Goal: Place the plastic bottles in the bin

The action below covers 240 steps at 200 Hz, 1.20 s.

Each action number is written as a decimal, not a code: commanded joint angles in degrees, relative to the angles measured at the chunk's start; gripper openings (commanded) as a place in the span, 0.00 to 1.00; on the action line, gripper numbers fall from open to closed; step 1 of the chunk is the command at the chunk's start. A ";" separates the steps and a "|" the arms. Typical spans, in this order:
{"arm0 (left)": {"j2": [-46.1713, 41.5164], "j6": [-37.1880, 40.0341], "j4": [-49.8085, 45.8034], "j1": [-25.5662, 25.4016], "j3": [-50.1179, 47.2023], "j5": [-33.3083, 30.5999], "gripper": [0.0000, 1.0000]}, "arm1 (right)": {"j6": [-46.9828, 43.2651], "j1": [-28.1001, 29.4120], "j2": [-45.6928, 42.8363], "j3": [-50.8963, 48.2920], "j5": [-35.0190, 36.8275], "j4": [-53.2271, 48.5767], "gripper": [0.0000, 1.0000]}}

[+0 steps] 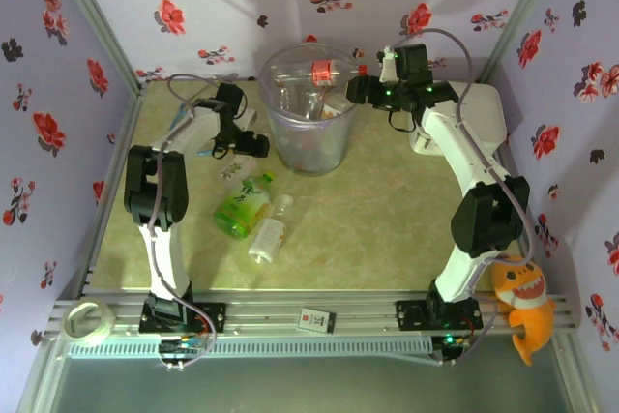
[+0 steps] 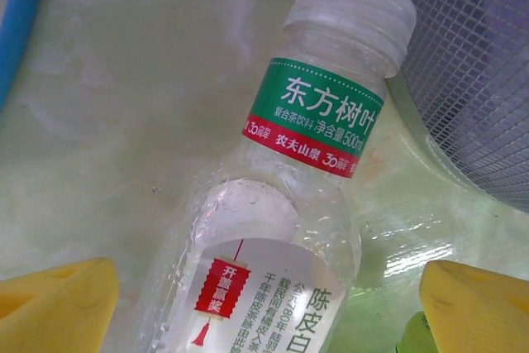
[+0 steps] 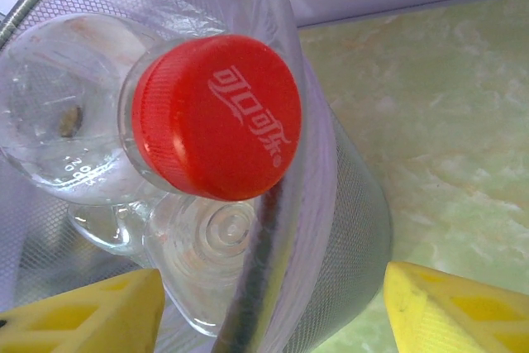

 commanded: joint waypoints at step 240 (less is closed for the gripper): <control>3.19 1.73 -12.60 0.60 16.12 -6.39 0.52 | 0.20 0.63 -0.24 0.07 -0.89 -0.17 0.71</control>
